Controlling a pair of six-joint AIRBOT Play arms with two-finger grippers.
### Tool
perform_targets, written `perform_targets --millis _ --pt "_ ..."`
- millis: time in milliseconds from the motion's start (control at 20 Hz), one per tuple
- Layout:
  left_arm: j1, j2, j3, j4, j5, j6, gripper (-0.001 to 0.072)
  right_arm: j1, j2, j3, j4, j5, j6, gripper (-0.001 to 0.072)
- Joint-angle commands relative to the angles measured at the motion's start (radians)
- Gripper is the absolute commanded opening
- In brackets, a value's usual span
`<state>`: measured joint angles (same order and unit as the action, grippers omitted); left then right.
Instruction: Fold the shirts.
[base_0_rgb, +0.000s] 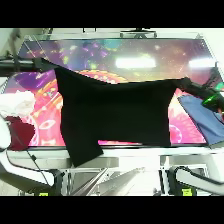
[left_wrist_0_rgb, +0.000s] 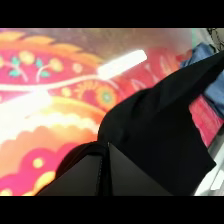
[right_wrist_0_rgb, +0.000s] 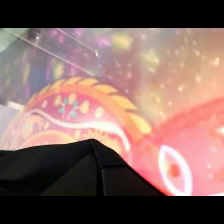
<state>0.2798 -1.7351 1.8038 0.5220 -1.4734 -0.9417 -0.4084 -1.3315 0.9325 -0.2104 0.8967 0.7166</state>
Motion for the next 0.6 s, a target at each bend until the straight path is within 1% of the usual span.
perform_targets --millis 0,100,150,250,350,400,550 --pt "0.011 -0.189 0.001 0.031 0.104 0.002 0.0031 0.022 -0.275 0.034 0.192 -0.043 -0.166 0.0017" --pt "0.020 -0.251 0.001 0.023 0.168 0.011 0.0031 0.026 -0.371 0.094 0.280 -0.042 -0.219 0.0016" --pt "0.020 -0.272 0.001 0.018 0.198 0.022 0.0031 0.028 -0.408 0.130 0.311 -0.040 -0.224 0.0016" --pt "0.019 -0.301 0.001 -0.047 0.235 0.079 0.0032 0.039 -0.467 0.211 0.339 -0.037 -0.223 0.0016" --pt "0.018 -0.302 0.008 -0.081 0.288 0.099 0.0032 0.049 -0.506 0.295 0.346 -0.019 -0.200 0.0016" --pt "0.023 -0.302 0.031 -0.076 0.286 0.099 0.0032 0.049 -0.515 0.323 0.345 -0.006 -0.192 0.0016" --pt "0.034 -0.302 0.103 -0.077 0.154 0.080 0.0032 0.041 -0.518 0.346 0.335 0.053 -0.185 0.0017"
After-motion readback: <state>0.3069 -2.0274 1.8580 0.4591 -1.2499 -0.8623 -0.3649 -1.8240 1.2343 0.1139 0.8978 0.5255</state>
